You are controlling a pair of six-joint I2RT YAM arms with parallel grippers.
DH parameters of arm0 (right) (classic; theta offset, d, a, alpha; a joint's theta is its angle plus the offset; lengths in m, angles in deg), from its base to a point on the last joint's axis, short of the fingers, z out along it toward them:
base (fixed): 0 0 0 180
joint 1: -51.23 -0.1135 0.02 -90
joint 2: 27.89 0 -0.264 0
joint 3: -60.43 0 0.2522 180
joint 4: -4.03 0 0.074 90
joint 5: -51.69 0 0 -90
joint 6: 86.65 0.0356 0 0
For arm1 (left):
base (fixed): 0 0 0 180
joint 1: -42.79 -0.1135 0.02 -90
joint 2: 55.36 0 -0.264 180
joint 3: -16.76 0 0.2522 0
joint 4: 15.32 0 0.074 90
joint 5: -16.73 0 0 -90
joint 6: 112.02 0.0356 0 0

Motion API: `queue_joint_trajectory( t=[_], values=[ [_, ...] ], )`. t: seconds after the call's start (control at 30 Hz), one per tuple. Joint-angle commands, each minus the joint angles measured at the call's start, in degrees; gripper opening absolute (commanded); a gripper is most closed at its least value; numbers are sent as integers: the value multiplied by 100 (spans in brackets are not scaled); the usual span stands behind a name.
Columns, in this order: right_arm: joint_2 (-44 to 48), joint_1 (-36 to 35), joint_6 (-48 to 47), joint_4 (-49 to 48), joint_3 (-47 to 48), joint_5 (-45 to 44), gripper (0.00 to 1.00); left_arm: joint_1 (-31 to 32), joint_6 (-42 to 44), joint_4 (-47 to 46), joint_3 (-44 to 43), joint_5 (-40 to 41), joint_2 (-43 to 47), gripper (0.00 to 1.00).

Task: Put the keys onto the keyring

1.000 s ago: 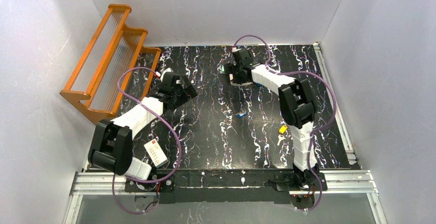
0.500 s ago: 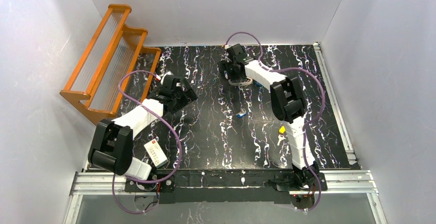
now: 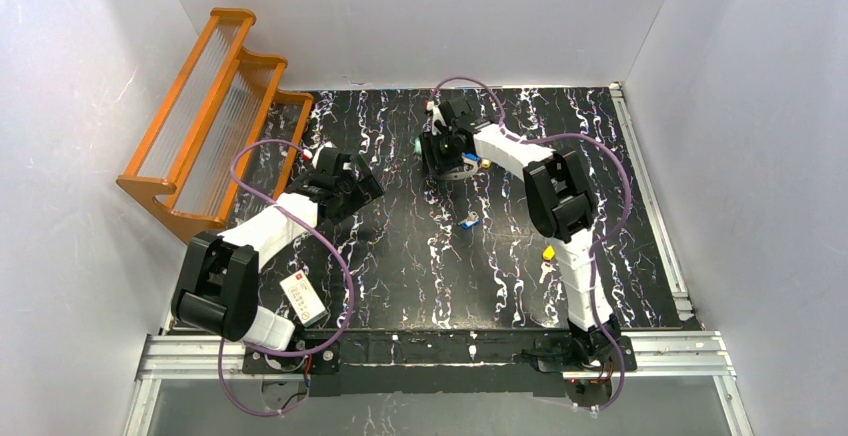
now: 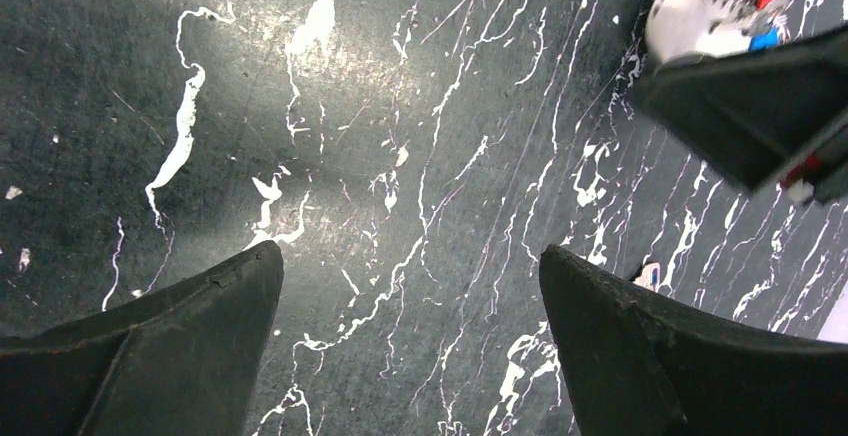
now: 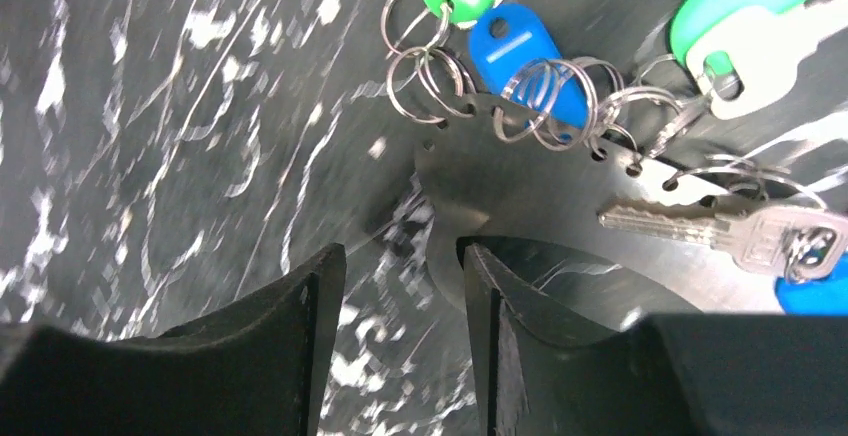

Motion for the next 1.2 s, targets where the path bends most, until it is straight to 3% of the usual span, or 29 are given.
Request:
queue_joint_trajectory(
  t=[0.0, 0.13, 0.3, 0.47, 0.6, 0.8, 1.17],
  values=[
    [560, -217, 93, 12, -935, 1438, 54, 23, 81, 245, 15, 159, 187, 98],
    [1154, -360, 295, -497, -1958, 2350, 54, 23, 86, 206, 62, 201, 227, 98],
    [1562, -466, 656, -973, -2457, 3120, 58, 23, 125, 122, 94, 52, 145, 98],
    [1907, -365, 839, -960, -2445, 2748, 68, 25, 126, -12, 231, -231, 122, 98],
    [2138, -120, 948, -899, -2502, 2393, 71, 34, 48, -182, 397, -550, 147, 98],
    [2171, 170, 728, -429, -2472, 1539, 71, 150, -1, -445, 606, -919, 160, 98],
    [1543, 317, 550, 390, -2084, 664, 66, 507, 208, -592, 343, -1109, -432, 86]
  ],
)
